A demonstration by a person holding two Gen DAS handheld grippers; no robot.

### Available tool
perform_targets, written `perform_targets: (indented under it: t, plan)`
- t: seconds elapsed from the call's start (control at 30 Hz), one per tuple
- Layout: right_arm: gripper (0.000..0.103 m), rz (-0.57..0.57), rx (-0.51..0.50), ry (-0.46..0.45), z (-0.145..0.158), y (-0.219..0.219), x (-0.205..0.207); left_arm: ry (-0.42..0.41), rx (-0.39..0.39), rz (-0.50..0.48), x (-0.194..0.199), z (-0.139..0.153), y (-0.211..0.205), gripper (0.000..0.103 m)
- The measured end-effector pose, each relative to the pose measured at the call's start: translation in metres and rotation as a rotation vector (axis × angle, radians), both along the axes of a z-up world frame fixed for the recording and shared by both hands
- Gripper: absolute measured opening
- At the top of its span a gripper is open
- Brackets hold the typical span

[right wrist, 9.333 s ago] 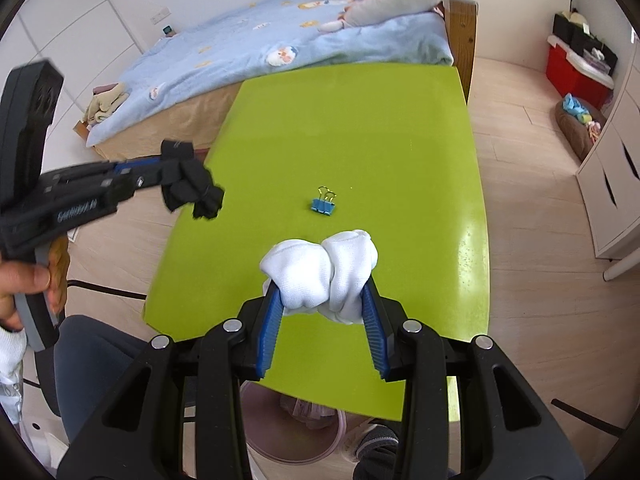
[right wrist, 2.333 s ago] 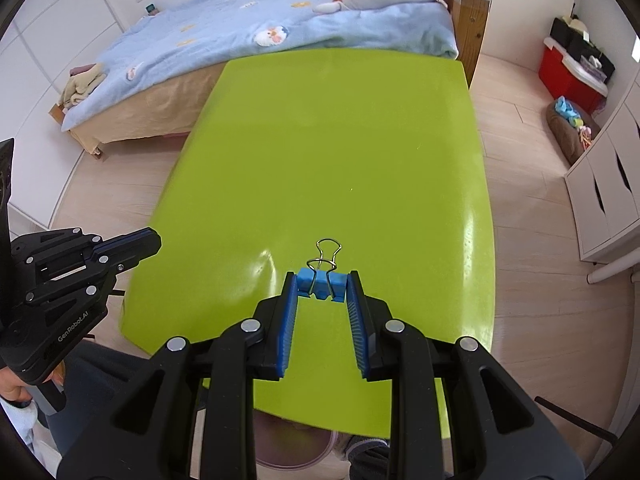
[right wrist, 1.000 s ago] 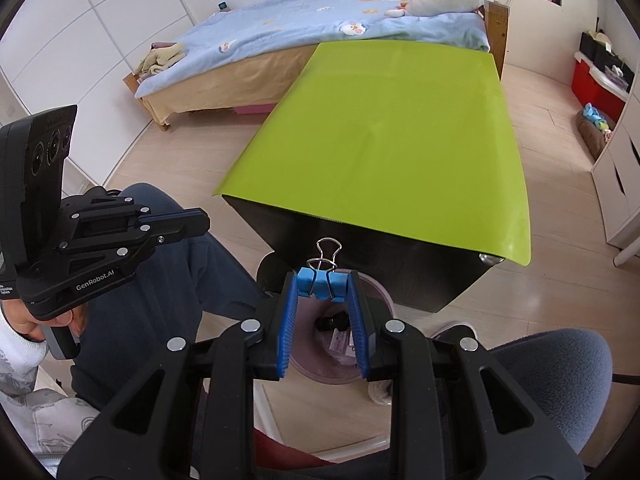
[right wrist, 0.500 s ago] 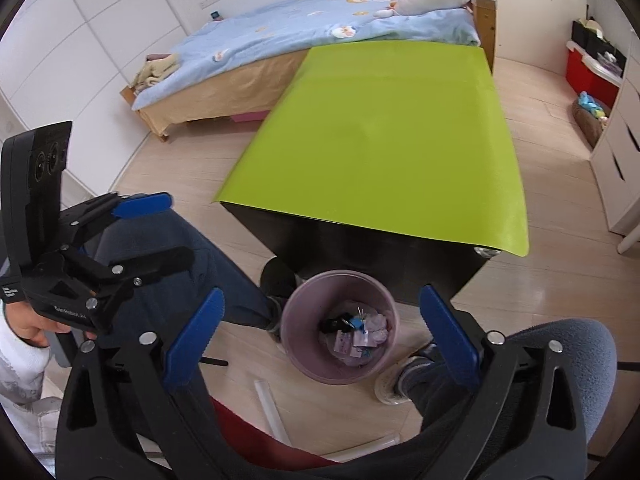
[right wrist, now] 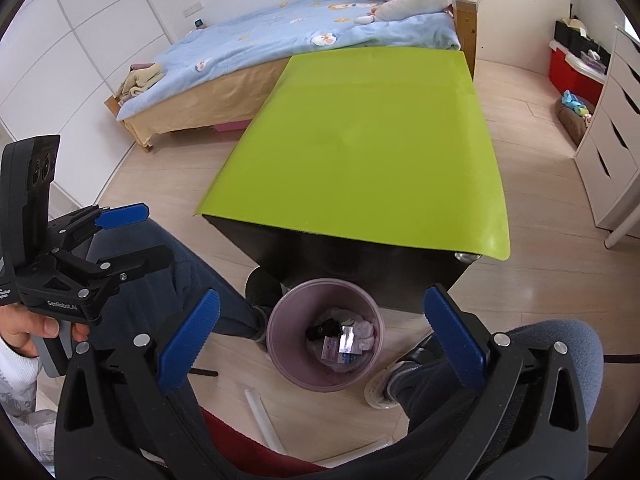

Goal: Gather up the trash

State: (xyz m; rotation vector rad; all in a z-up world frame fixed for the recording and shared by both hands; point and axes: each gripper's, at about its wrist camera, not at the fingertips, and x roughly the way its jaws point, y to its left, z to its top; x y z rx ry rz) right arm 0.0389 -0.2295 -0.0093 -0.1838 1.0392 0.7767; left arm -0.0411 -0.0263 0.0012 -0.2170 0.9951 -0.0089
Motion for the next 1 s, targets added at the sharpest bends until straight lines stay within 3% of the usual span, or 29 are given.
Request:
perform_targets:
  t: [0.33, 0.67, 1.0]
  plan:
    - [0.1, -0.062, 0.015, -0.056, 0.029, 0.003, 0.028, -0.073, 0.008, 0.007, 0.013, 0.026, 0.01, 0.096]
    - [0.1, -0.062, 0.025, -0.145, 0.066, 0.024, 0.061, -0.147, 0.071, 0.017, 0.042, 0.058, 0.024, 0.096]
    - [0.1, -0.029, 0.044, -0.176, 0.088, 0.047, 0.083, -0.185, 0.026, 0.021, 0.065, 0.073, 0.037, 0.097]
